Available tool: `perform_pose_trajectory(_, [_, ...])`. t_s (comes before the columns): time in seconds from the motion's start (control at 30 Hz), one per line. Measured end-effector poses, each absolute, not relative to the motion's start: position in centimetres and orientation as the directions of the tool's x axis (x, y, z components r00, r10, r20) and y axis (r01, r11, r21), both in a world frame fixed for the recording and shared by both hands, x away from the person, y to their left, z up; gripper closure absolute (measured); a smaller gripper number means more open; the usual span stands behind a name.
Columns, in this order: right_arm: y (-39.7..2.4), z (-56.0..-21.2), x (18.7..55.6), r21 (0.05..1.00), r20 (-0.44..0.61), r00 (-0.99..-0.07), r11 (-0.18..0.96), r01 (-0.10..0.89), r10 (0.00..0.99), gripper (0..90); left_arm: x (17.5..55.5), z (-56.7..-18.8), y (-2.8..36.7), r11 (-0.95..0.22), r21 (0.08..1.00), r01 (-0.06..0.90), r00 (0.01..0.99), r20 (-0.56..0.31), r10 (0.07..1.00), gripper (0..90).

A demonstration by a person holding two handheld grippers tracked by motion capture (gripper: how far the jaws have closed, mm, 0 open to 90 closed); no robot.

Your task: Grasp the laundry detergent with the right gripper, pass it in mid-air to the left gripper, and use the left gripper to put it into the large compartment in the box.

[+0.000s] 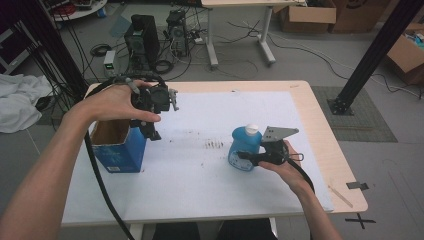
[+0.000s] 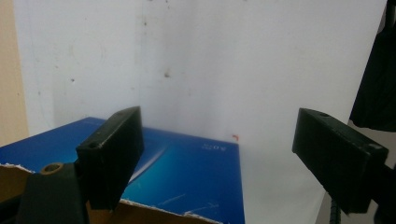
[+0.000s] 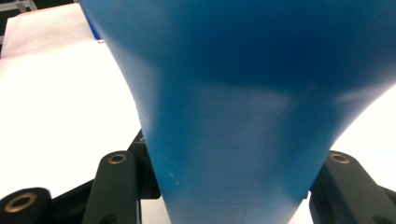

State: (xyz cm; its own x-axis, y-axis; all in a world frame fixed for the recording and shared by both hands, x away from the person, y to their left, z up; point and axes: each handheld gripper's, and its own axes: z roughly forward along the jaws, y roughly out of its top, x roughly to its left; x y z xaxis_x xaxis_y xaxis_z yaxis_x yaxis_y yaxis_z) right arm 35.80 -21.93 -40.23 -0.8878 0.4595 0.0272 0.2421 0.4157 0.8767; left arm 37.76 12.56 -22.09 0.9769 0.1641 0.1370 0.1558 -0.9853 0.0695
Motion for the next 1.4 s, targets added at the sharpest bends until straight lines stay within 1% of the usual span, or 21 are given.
perform_pose_trajectory(0.4, [-21.8, -40.0, 35.9, 0.874, 0.036, -0.889, 0.417, 0.249, 0.456, 46.7, 37.8, -21.8, 12.7, -0.983, 0.084, 0.16, 0.975, 0.143, 0.171, 17.3])
perform_pose_trajectory(0.57, [-21.4, -38.9, 35.9, 0.878, 0.021, -0.898, 0.422, 0.226, 0.438, 46.7, 37.8, -21.3, 12.8, -0.98, 0.118, 0.158, 0.976, 0.134, 0.173, 17.3])
perform_pose_trajectory(0.93, [-19.9, -35.3, 36.3, 0.869, 0.002, -0.927, 0.459, 0.187, 0.374, 46.6, 37.5, -19.3, 12.9, -0.981, 0.126, 0.148, 0.974, 0.155, 0.167, 17.3])
perform_pose_trajectory(1.07, [-19.3, -34.5, 36.5, 0.867, 0.004, -0.931, 0.464, 0.185, 0.364, 46.6, 37.4, -18.5, 12.8, -0.978, 0.143, 0.15, 0.971, 0.163, 0.172, 17.3])
perform_pose_trajectory(1.4, [-16.9, -31.7, 36.7, 0.873, -0.005, -0.957, 0.468, 0.137, 0.29, 46.6, 37.3, -16.2, 11.2, -0.98, 0.17, 0.107, 0.976, 0.17, 0.137, 17.3])
